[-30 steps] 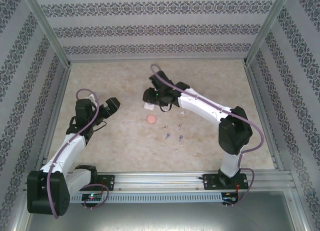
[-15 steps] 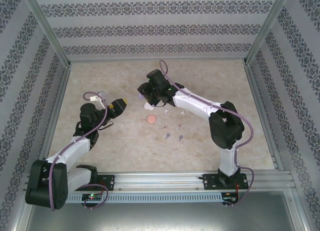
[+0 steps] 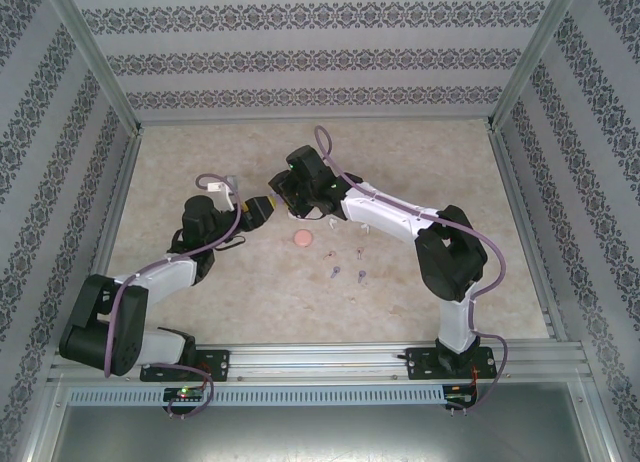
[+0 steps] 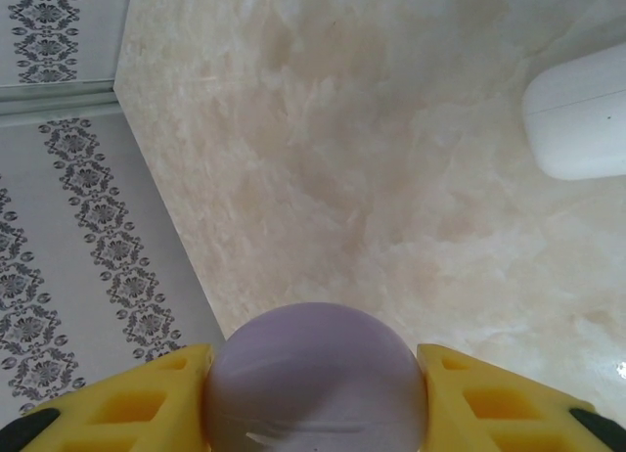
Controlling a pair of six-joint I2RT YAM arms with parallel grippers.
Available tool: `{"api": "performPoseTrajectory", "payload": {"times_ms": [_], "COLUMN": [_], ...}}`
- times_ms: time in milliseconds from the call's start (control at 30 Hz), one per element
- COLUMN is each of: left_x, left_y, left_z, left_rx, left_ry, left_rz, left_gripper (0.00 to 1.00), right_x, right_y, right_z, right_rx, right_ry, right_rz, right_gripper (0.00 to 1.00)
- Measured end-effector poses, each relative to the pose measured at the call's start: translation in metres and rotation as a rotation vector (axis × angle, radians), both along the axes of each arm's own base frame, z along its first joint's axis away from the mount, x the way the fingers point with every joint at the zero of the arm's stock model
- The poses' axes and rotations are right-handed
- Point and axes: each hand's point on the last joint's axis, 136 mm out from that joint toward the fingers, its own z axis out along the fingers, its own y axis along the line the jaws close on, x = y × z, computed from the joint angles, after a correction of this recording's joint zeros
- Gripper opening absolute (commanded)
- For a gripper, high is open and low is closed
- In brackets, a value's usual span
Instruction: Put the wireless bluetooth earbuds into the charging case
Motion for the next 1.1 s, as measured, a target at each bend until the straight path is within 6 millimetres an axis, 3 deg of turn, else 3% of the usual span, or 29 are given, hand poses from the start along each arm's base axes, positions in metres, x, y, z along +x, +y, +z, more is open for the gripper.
{"api": "performPoseTrajectory", "payload": {"times_ms": [500,1100], "left_x": [0.006,0.019], "left_y": [-0.012,-0.014], "left_z": [-0.007,-0.006], "left_rx": [0.018,0.032], "left_ry": [-0.002,-0.016], "left_rz": [-0.027,-0.025], "left_gripper": [0.53,0.38], "right_x": [0.002,0.0], "right_y": [0.004,0.002], "right_z": [0.013,0.013], "right_rx": [0.031,0.052], "right_ry": [-0.032,-0.029], "right_rz": [0.002,-0.011], "right_gripper": [0.44,0.45]}}
